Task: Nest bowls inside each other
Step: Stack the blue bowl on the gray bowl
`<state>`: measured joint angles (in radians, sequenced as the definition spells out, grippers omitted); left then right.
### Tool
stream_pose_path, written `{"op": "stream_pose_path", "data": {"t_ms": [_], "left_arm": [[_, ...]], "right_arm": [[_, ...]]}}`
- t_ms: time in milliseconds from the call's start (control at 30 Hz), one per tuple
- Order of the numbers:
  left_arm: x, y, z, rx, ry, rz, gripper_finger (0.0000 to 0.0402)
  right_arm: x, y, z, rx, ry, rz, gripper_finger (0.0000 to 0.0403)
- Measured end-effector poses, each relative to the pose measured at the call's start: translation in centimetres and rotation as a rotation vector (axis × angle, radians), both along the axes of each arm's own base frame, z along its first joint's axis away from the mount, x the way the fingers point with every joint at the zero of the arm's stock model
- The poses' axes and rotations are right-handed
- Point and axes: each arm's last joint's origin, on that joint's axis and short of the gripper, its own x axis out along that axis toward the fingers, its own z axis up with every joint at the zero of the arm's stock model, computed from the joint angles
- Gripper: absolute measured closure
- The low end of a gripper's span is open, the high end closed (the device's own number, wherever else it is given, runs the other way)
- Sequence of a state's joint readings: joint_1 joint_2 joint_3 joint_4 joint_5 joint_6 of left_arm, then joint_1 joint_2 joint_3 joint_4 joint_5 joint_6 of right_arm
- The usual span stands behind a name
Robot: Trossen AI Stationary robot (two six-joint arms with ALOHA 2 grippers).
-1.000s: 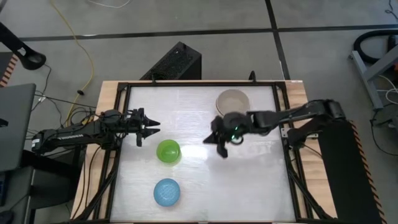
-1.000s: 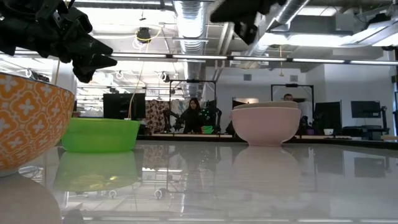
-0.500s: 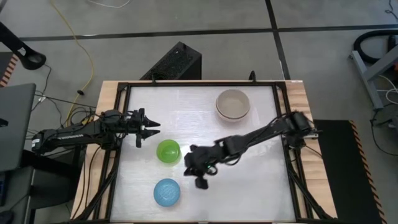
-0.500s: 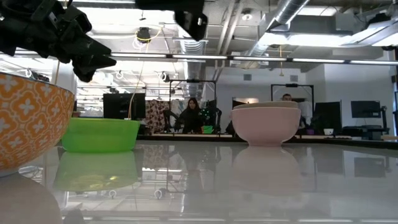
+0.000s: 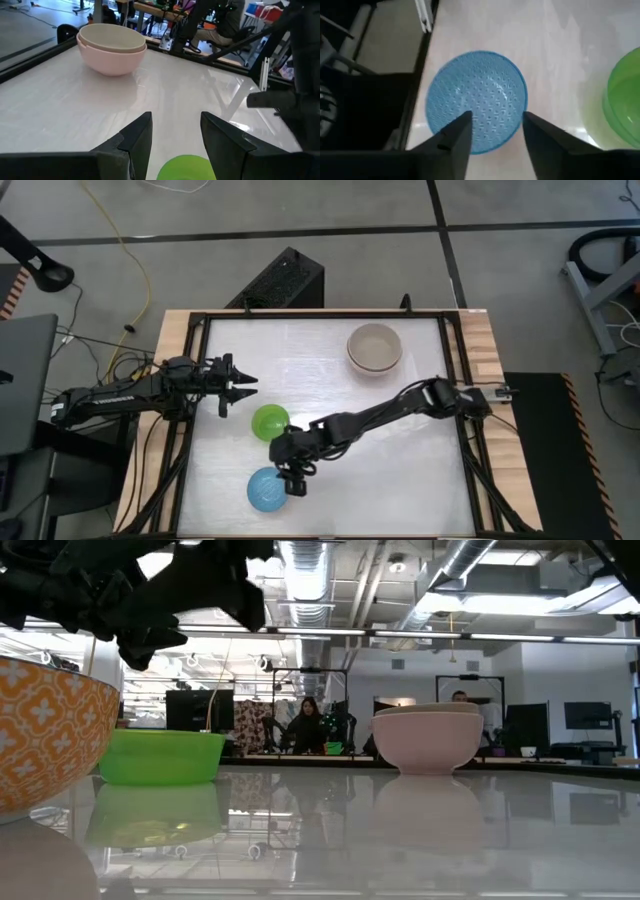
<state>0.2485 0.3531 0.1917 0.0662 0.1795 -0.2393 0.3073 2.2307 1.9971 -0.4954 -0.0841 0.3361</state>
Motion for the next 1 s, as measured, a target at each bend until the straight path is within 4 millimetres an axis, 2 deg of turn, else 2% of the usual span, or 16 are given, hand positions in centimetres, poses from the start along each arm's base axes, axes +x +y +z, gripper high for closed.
{"op": "stream_pose_path", "data": {"t_ms": [133, 233, 367, 467, 633, 800, 1000], "left_arm": [[0.0, 0.0, 0.0, 0.016, -0.004, -0.001, 0.0244], [0.0, 0.0, 0.0, 0.036, -0.002, -0.003, 0.0244], [0.0, 0.0, 0.0, 0.038, -0.002, 0.000, 0.0244], [0.0, 0.0, 0.0, 0.037, 0.002, 0.001, 0.0244], [0.0, 0.0, 0.0, 0.039, 0.001, 0.000, 0.0244], [0.1, 0.0, 0.0, 0.037, -0.002, -0.001, 0.0244], [0.2, 0.0, -0.1, 0.035, 0.007, -0.001, 0.0244]], "right_arm": [[0.3, 0.4, -0.5, -0.009, -0.006, 0.009, 0.0158], [0.3, 0.3, -0.6, -0.036, -0.018, -0.024, 0.0142], [0.3, 0.2, -1.1, -0.047, -0.005, -0.036, 0.0138], [1.1, 0.4, -1.8, -0.022, -0.042, -0.051, 0.0138], [1.6, 0.6, -4.3, -0.032, 0.003, -0.075, 0.0138], [2.0, 0.6, -4.9, -0.042, -0.009, -0.102, 0.0138], [2.5, 0.8, -7.0, -0.045, 0.005, -0.105, 0.0139]]}}
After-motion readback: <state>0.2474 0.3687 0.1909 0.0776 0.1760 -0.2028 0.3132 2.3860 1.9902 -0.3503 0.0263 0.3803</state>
